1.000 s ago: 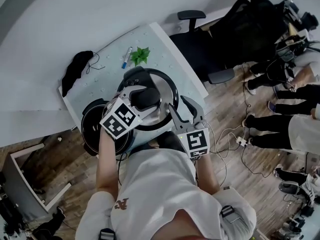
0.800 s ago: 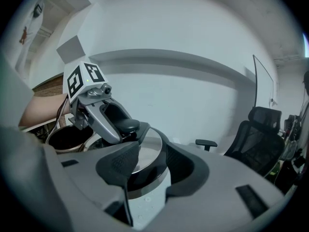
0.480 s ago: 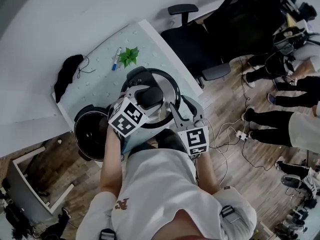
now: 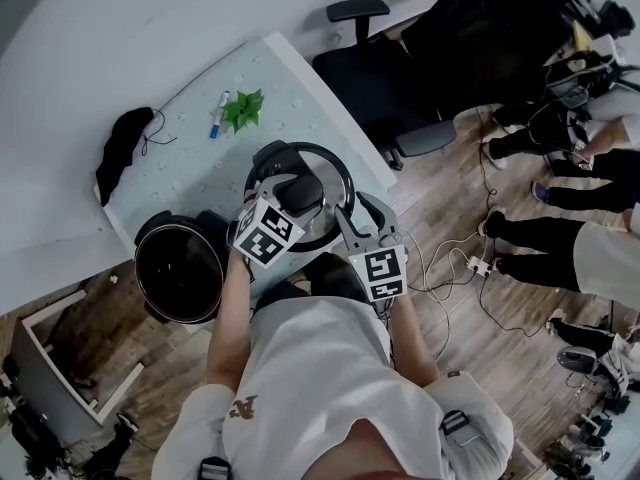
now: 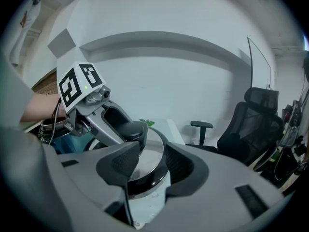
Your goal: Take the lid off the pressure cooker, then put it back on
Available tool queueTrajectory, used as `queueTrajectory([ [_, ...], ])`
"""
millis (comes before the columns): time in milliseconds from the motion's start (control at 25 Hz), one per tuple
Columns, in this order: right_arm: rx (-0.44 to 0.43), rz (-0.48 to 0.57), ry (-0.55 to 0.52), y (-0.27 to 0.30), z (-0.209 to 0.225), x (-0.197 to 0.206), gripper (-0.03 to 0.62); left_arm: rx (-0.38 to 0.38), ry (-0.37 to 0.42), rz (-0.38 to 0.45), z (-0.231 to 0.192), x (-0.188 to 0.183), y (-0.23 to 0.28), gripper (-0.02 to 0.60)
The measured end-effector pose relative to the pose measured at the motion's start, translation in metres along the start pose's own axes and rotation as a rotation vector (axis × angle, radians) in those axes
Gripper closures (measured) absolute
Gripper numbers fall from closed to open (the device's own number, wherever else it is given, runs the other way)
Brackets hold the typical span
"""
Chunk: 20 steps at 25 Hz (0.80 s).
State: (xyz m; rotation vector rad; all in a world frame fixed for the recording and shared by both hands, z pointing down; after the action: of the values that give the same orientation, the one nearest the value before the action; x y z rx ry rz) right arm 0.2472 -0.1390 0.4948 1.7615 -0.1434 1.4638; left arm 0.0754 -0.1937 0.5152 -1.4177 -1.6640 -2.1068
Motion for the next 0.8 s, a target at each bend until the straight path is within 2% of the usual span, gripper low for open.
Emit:
queueTrajectory([
  [480, -0.036, -0.089, 0.016, 0.028, 0.015, 0.045, 0.421, -0.095, -0.082, 0.027, 0.007, 0.037, 0.052, 0.307],
  [800, -0.042, -0.150, 0.042, 0.042, 0.021, 0.069, 0.421, -0.141, -0.115, 0.007, 0.008, 0.058, 0.076, 0.307],
])
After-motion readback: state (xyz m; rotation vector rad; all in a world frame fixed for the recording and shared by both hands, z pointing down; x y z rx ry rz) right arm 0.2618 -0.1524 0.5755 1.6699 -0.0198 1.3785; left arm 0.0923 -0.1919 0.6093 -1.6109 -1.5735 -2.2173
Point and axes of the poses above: the fingertips, and each gripper's own axes: y forward along the fingers, z to its right, x out of its underside, the point moved 10 cm from there along -y, backward along the fingers, and after that the axes turned 5 degrees about -x, right-handed, at the moved point
